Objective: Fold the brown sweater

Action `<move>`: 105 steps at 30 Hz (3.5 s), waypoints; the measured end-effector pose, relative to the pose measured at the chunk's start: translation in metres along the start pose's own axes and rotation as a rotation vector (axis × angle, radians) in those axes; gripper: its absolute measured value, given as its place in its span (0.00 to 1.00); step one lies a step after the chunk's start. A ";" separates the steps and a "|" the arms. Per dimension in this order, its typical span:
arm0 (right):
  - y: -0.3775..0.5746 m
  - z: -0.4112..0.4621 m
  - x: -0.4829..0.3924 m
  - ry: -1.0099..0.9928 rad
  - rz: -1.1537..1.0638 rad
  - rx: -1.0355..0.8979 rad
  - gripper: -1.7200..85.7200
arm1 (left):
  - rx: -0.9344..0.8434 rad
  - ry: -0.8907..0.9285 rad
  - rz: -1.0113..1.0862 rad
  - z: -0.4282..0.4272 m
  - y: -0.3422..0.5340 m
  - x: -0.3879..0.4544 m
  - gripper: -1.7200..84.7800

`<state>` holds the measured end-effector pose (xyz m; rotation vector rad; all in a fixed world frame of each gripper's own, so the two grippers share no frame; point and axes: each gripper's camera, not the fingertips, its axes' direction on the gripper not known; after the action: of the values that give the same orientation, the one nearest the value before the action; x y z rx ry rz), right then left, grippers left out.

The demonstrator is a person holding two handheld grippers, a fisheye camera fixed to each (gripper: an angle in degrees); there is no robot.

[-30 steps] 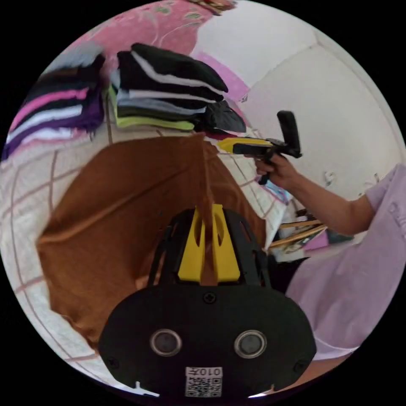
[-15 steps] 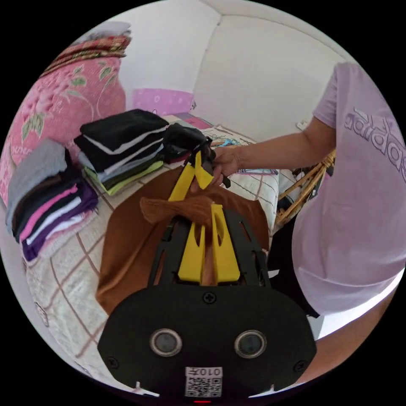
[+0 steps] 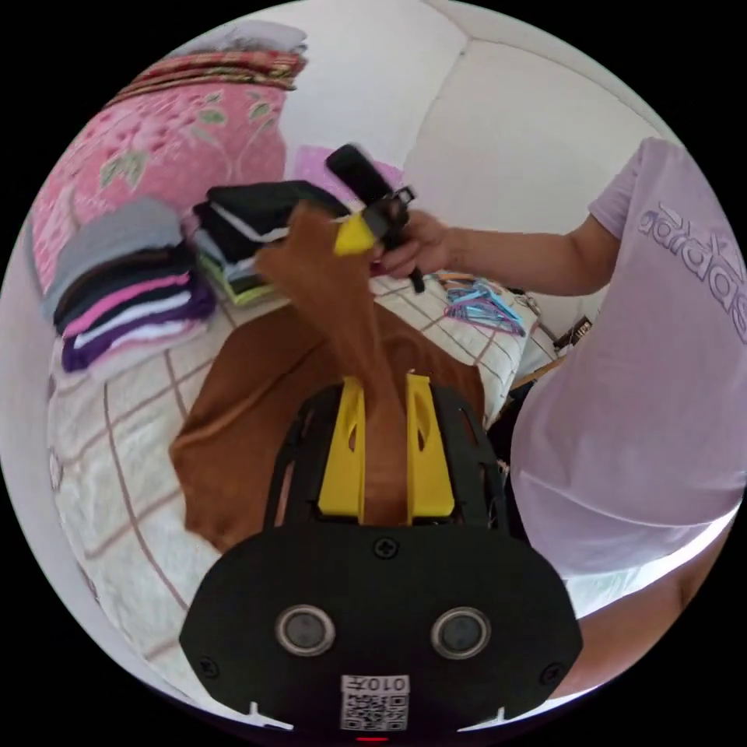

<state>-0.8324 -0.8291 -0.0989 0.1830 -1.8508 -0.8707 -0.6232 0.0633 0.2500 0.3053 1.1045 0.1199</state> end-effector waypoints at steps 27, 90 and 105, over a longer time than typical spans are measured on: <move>-0.081 0.149 -0.106 -0.125 -0.569 -0.286 0.06 | -0.249 0.204 -0.421 -0.123 0.299 -0.026 0.02; 0.072 0.321 0.112 0.636 -0.090 -0.388 0.06 | 0.093 0.446 -0.585 -0.284 0.321 -0.080 0.05; 0.127 0.304 0.103 0.649 0.026 -0.433 0.11 | -0.039 0.238 -0.579 -0.234 0.253 -0.113 0.12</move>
<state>-1.1052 -0.6417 -0.0023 0.1447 -1.0385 -1.0243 -0.8686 0.3188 0.3264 -0.0741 1.3843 -0.3444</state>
